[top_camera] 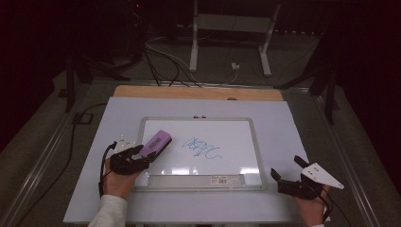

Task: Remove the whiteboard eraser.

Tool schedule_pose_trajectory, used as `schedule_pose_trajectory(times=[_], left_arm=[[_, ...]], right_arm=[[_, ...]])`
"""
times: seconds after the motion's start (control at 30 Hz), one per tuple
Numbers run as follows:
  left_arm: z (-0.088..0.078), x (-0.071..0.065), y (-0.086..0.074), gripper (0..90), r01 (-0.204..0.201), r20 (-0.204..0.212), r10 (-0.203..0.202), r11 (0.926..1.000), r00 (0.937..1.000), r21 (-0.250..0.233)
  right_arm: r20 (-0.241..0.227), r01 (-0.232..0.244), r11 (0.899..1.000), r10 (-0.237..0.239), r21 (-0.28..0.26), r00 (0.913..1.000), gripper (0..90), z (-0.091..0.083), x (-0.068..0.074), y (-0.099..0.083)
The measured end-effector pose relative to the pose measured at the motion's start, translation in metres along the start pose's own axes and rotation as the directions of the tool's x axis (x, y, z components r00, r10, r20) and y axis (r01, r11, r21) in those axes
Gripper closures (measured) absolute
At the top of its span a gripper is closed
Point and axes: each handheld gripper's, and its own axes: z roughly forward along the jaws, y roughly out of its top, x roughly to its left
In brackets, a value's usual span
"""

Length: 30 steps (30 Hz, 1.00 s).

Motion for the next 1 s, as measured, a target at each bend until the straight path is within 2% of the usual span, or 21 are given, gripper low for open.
schedule_pose_trajectory(times=[0.47,0.83,1.0], left_arm=[[0.032,-0.007,0.014,41.5,-0.013,0.017,0.013,0.9999,0.9998,0.008],[0.070,-0.027,0.028,41.4,-0.080,0.021,0.079,0.9958,0.9966,0.045],[0.085,-0.029,0.030,41.4,-0.089,0.010,0.089,0.9938,0.9960,0.066]], right_arm=[[-0.001,-0.002,1.000,0.002,0.003,1.0000,0.3,0.001,0.000,0.000],[0.000,-0.001,1.000,0.001,0.002,1.0000,0.4,0.000,-0.001,0.000],[0.001,0.000,1.000,0.000,0.001,1.0000,0.4,0.000,-0.002,0.000]])
